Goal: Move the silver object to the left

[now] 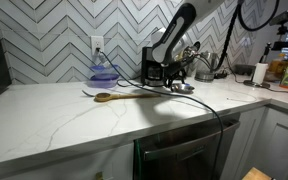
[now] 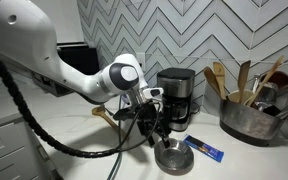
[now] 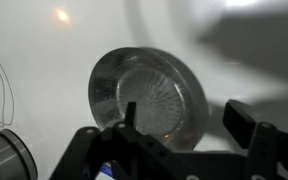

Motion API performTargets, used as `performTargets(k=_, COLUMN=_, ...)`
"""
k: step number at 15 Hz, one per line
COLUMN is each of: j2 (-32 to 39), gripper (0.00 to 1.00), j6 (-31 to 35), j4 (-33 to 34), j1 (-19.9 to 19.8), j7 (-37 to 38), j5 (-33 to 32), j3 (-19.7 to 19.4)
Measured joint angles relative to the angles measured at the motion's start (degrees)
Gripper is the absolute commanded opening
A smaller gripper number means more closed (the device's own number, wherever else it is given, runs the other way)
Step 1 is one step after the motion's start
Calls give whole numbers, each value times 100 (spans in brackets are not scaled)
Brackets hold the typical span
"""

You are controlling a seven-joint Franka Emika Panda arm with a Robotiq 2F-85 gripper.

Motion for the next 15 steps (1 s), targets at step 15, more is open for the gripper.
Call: performTargets(k=15, j2=394, gripper=26, j6=27, j4=303, j1=41, j7=183, j5=-429, j3=-1)
